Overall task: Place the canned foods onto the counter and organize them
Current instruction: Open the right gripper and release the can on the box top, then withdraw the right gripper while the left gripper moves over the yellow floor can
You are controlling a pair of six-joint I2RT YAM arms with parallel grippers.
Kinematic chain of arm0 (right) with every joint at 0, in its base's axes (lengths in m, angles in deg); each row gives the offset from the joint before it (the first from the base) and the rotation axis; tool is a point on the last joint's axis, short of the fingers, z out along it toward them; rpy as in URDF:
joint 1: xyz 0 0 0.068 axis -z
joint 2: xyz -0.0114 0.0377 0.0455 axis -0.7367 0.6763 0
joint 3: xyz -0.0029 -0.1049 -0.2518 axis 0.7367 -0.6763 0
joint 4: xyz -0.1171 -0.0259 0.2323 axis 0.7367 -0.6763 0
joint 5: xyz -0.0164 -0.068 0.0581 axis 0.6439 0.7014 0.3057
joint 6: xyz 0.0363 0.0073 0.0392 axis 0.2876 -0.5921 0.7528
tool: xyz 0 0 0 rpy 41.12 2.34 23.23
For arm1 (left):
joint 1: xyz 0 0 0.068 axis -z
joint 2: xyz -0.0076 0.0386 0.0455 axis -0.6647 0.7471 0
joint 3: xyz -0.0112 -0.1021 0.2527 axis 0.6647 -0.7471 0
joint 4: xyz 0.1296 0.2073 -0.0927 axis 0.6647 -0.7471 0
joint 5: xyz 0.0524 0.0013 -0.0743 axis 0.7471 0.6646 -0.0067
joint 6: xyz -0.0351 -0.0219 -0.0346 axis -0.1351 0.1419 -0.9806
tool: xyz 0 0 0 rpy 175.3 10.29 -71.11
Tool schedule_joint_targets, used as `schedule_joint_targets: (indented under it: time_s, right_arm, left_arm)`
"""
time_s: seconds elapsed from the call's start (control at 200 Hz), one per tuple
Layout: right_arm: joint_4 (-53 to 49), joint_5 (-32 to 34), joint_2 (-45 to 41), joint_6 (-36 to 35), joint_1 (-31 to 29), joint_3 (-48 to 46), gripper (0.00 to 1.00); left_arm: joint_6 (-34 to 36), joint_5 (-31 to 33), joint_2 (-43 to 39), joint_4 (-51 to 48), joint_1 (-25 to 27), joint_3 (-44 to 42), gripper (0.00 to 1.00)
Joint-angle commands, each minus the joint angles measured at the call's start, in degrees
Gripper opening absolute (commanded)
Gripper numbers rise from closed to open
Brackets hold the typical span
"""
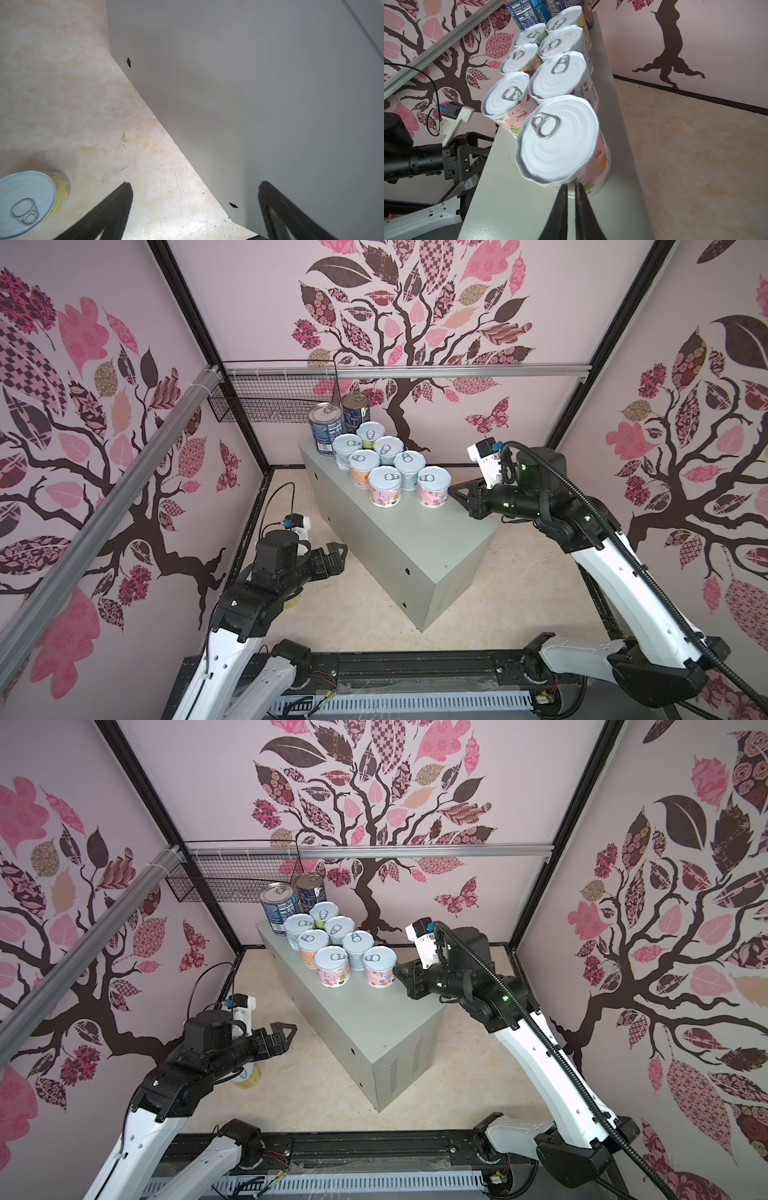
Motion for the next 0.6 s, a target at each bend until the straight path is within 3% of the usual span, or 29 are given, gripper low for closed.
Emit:
schedule_joint_targets:
  time_s: [0.0,0.24,0.48,0.595]
  right_arm:
    - [1.4,-1.1,1.7,0.7,0.0,0.5,0.13]
    - [1.0,0.3,0.1,0.5,0.0,0.5,0.19]
    - [0.1,2.7,-2.4,0.8,0.0,1.2,0.44]
    - [0.2,5.4,-4.9,1.3,0.0,0.3,0.47]
  left_arm:
    - [0.7,0.6,0.2,1.2,-0.2,0.3,0.98]
    - [0.7,1.6,0.2,0.9,-0.2,0.8,0.98]
    - [-0.5,7.0,2.5,-3.7,-0.3,4.3,0.98]
    - [-1.5,9.7,3.9,-6.4,-0.2,6.5,0.98]
